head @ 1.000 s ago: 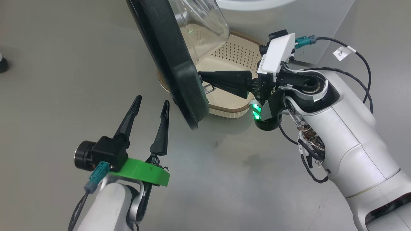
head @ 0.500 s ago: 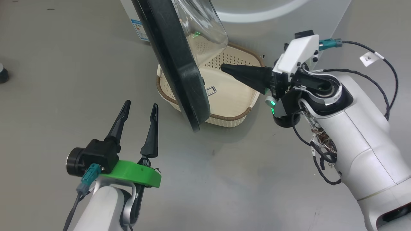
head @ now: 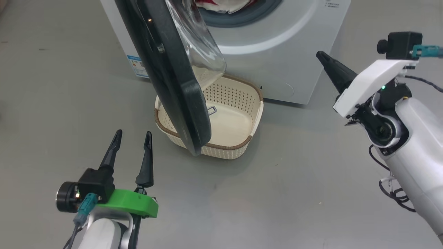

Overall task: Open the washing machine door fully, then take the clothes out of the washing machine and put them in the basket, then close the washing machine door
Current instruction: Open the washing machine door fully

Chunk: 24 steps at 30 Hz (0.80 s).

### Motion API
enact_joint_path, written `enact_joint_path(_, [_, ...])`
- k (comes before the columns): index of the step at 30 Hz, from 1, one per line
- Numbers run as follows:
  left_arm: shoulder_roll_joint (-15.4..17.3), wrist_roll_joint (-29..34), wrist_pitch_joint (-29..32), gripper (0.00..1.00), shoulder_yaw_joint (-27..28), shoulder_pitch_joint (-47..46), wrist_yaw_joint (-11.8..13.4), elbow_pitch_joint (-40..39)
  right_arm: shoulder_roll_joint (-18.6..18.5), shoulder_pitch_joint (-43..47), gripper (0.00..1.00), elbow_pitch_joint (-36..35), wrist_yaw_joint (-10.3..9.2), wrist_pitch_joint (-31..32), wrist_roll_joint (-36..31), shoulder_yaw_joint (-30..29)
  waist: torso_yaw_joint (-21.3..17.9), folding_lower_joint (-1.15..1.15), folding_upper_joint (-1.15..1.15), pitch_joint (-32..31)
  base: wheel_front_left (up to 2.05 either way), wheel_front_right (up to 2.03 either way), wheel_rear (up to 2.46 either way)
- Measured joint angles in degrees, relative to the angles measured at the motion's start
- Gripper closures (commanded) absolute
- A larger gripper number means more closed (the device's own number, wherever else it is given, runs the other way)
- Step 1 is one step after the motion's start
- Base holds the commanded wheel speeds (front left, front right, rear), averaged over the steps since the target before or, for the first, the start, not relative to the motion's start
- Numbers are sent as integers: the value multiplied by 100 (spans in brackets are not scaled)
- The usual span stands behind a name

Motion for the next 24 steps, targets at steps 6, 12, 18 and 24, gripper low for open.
enact_joint_path(6, [35,32,0,0,209,204,0,-7,-175,433,100,-144,-98,-945,-675,49,-267,0,0,-210,0,0,0])
enact_joint_path(12, [36,102,0,0,338,292,-1,-29,-416,876,100,-201,-291,-1727,-1379,163,-489,0,0,-392,0,0,0])
enact_joint_path(18, [46,191,0,0,483,423,-7,-71,-433,1398,100,-277,-553,-2497,-1725,182,-671,0,0,-538,0,0,0])
enact_joint_path(24, [49,232,0,0,621,472,-23,-160,-400,1877,100,-390,-907,-2615,-1909,155,-831,0,0,-616,0,0,0])
